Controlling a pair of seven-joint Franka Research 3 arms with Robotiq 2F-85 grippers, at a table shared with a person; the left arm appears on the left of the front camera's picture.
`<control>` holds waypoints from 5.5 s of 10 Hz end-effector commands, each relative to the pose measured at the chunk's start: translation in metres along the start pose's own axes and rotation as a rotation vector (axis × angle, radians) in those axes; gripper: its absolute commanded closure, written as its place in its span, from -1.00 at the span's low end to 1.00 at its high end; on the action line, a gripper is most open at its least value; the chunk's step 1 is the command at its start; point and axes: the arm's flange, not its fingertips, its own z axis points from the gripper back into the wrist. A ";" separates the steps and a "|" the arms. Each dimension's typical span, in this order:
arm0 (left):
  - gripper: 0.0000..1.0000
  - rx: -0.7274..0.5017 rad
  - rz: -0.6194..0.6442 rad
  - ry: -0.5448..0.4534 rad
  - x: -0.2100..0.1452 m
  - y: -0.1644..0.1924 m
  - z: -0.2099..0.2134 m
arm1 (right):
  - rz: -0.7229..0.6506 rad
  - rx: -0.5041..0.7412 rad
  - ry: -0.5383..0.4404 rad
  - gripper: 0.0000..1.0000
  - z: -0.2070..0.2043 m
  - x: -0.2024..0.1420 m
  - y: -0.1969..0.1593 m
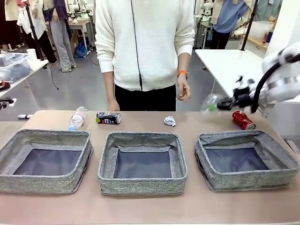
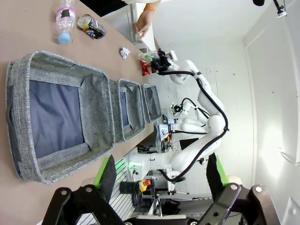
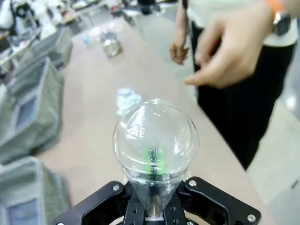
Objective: Sort the waste into the appropriate baskets.
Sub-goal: Pick up the waste item pointed out by the person.
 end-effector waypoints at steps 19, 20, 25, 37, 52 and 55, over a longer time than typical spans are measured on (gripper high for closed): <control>-1.00 -0.006 -0.020 0.013 -0.002 -0.001 0.001 | -0.376 -0.319 0.748 0.97 -0.018 0.273 0.299; -1.00 -0.006 -0.020 0.013 -0.002 -0.001 0.001 | -0.471 -0.345 0.740 0.97 -0.041 0.301 0.315; -1.00 -0.006 -0.020 0.013 -0.002 -0.001 0.001 | -0.843 -0.332 1.058 0.97 -0.168 0.417 0.405; -1.00 -0.006 -0.020 0.013 -0.002 -0.001 0.001 | -0.724 -0.458 1.214 0.97 -0.149 0.435 0.447; -1.00 -0.006 -0.020 0.013 -0.002 -0.001 0.001 | -1.141 -0.798 0.843 0.97 -0.166 0.454 0.414; -1.00 -0.006 -0.020 0.013 -0.002 -0.001 0.001 | -1.141 -0.798 0.843 0.97 -0.166 0.454 0.414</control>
